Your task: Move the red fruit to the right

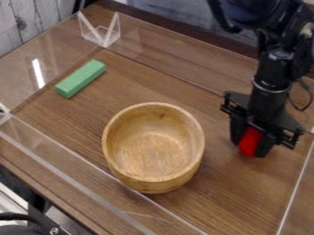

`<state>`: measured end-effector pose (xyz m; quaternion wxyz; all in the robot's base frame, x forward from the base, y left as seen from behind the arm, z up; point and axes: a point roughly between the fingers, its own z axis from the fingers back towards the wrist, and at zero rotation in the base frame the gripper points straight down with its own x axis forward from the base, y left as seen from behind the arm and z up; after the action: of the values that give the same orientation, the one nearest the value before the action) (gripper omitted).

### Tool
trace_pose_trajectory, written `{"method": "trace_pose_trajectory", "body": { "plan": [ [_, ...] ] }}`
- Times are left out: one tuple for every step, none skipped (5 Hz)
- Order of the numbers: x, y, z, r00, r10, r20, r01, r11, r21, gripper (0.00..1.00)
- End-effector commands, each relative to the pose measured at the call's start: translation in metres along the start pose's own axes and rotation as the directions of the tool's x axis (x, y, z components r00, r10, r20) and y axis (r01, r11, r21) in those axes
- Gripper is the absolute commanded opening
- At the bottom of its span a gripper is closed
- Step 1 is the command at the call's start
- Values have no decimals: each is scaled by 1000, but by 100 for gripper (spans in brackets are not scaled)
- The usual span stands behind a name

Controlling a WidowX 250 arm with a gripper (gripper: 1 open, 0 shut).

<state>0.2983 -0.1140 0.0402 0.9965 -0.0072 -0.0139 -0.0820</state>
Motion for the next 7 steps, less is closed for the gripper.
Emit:
{"method": "trace_pose_trajectory", "body": {
  "plan": [
    [9,4,5,998,-2,55,2,1000,2,0],
    [9,14,-3,998,16,67,-17,1000,11,0],
    [8,21,-11,997,27,66,-28,999,18,0],
    [-1,28,-10,998,11,60,-12,1000,25,100],
    [-7,35,-9,998,2,57,-3,1000,30,0],
    [-14,35,-10,999,12,45,-12,1000,16,100],
    [-19,21,-2,999,-19,37,19,1000,2,100]
  ]
}}
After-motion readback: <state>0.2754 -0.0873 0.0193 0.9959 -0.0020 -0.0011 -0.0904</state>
